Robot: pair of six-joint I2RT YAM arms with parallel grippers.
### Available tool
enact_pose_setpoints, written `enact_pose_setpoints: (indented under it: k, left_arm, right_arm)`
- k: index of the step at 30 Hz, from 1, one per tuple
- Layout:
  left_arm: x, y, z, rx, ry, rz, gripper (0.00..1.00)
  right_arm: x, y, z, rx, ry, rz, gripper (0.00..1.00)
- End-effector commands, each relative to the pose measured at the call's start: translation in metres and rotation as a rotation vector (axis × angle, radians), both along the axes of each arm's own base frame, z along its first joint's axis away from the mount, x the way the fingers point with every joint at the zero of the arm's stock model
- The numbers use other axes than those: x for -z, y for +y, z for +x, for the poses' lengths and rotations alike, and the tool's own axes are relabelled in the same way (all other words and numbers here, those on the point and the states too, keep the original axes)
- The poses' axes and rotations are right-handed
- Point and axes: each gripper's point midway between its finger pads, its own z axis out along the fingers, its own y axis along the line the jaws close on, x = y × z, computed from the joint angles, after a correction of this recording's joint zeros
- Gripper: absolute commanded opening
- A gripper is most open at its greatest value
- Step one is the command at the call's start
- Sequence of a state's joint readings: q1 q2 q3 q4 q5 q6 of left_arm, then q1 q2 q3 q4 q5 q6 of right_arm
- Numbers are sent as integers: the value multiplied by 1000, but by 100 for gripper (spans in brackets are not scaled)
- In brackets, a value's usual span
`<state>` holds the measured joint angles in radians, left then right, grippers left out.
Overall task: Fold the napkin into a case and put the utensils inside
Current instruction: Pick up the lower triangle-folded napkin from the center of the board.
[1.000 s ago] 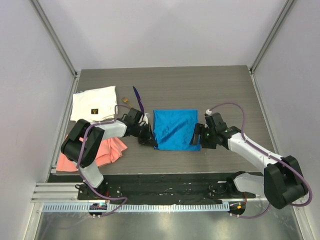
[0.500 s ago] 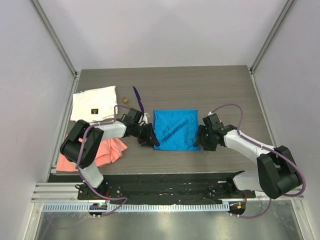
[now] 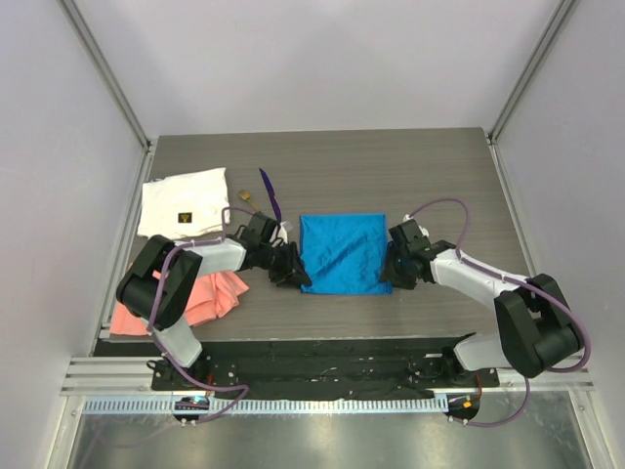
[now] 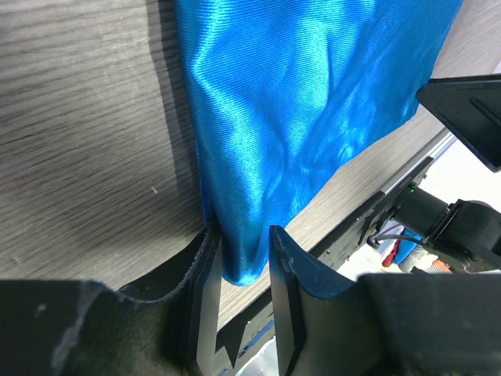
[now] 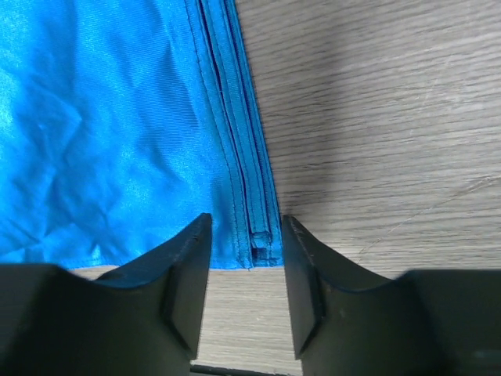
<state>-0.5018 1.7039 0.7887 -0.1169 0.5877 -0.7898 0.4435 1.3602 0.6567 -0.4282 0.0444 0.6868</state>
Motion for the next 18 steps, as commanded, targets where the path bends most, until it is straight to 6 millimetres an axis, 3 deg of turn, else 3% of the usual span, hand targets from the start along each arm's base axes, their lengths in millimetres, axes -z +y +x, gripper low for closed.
enact_pose_setpoints:
  k: [1, 8, 18]
  left_arm:
    - [-10, 0, 3, -13, -34, -24, 33]
    - [-10, 3, 4, -28, -52, -14, 37]
    - [-4, 0, 2, -33, -30, -33, 32]
  right_arm:
    - [21, -6, -17, 41, 65, -48, 44]
    - [34, -12, -28, 56, 86, -79, 31]
    - [26, -3, -19, 19, 53, -43, 12]
